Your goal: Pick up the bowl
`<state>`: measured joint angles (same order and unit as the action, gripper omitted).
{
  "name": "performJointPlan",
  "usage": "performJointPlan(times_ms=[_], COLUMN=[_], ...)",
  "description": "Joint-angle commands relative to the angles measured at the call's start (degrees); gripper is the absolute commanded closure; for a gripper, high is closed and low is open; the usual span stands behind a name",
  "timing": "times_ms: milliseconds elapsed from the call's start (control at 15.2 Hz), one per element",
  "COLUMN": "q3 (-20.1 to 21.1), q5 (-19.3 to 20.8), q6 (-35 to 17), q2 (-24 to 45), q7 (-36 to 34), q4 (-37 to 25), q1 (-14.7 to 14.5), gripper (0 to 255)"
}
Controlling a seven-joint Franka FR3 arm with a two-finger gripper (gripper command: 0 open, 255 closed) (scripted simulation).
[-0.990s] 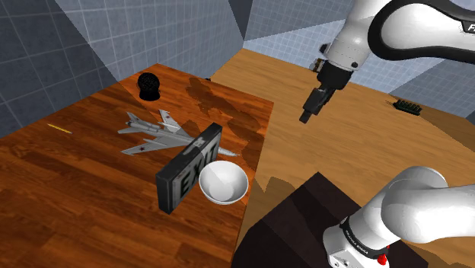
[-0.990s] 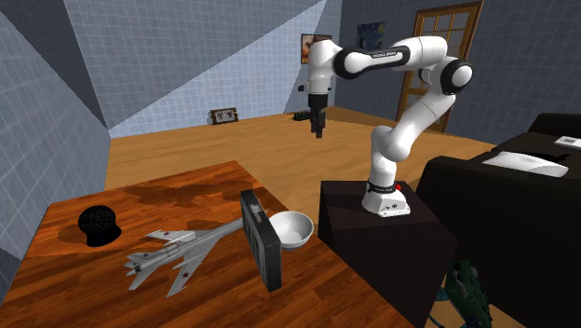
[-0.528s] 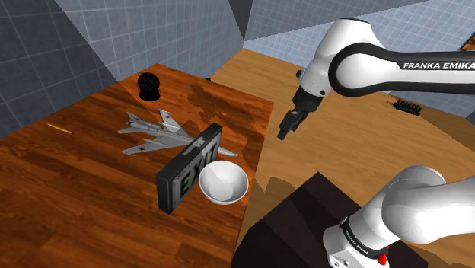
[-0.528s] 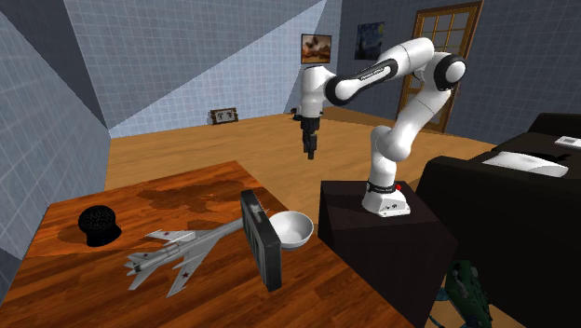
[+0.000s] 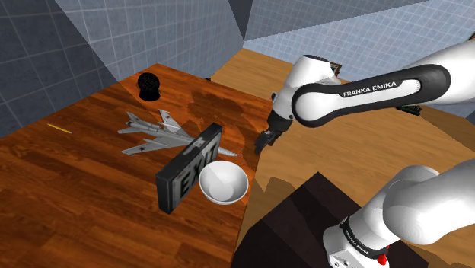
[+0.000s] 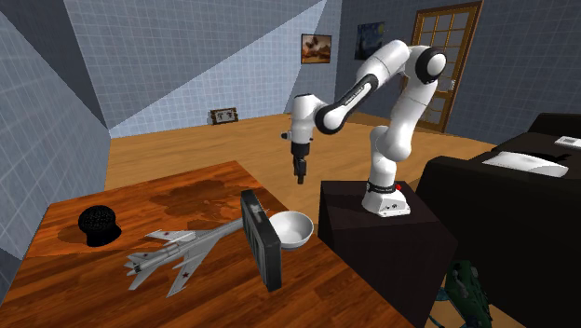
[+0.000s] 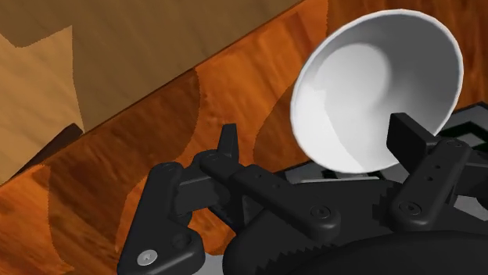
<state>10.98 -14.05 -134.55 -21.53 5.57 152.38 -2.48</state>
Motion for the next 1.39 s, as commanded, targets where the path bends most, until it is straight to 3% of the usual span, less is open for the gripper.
performJointPlan(times_ms=[0, 396, 1056, 1122, 1320], q3=[0.5, 2.2, 2.4, 2.4, 2.4], q5=[-0.7, -1.7, -2.2, -2.2, -2.2], q6=[-5.0, -18.7, -26.1, -26.0, -26.0], q2=[4.1, 19.2, 26.5, 26.4, 26.4], q7=[0.3, 0.6, 1.7, 1.7, 1.7], q4=[0.3, -2.3, -2.2, -2.2, -2.2], q1=[-0.3, -1.2, -1.4, -1.4, -1.4], gripper=[0, 0, 0, 255, 255])
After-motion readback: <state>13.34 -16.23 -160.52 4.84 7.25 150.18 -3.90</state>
